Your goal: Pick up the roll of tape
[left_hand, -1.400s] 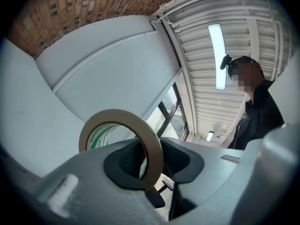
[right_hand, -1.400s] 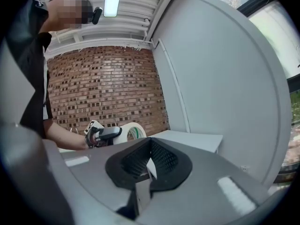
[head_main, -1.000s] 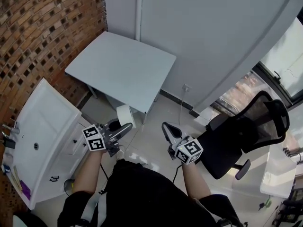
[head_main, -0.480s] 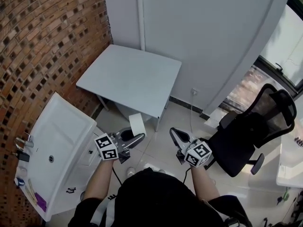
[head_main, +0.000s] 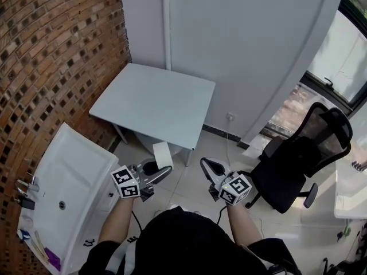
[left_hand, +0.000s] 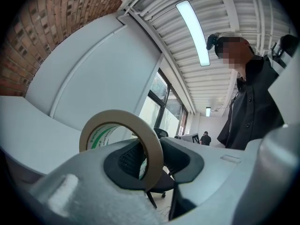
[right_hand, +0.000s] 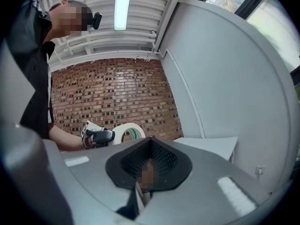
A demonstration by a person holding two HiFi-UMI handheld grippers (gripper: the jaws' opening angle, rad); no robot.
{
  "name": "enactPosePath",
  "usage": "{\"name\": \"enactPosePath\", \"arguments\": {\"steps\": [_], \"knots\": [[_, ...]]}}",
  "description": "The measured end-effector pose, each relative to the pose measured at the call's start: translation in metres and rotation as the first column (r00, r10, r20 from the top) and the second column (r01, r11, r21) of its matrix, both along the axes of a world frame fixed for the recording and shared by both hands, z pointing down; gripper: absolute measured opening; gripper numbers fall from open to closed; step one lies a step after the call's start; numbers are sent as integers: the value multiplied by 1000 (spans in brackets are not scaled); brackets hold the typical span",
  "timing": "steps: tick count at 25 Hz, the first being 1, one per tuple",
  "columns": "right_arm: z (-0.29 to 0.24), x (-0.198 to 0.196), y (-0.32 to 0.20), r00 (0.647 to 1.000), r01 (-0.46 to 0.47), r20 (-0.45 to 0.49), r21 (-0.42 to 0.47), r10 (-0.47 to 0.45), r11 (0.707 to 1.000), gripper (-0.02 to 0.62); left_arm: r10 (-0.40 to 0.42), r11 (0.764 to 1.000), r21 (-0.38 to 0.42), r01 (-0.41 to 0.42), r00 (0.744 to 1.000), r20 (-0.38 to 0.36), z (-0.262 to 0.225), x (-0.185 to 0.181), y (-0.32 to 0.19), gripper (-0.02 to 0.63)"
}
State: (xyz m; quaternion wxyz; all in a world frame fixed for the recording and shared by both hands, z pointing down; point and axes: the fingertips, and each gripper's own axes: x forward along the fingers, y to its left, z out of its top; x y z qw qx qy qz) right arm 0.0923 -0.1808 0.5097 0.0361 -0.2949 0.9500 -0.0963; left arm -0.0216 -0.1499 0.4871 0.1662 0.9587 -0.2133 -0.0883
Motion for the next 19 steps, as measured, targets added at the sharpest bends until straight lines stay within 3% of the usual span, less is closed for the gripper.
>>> {"name": "enactPosePath", "arguments": {"steps": [13, 19], "knots": [[3, -19, -2, 999, 42, -29, -9, -43, 999, 3, -16, 999, -29, 14, 997, -80, 5, -17, -7, 110], [15, -29, 1, 990, 71, -119, 10, -69, 997, 3, -31, 997, -76, 19, 988, -154, 5, -32, -8, 110]]}}
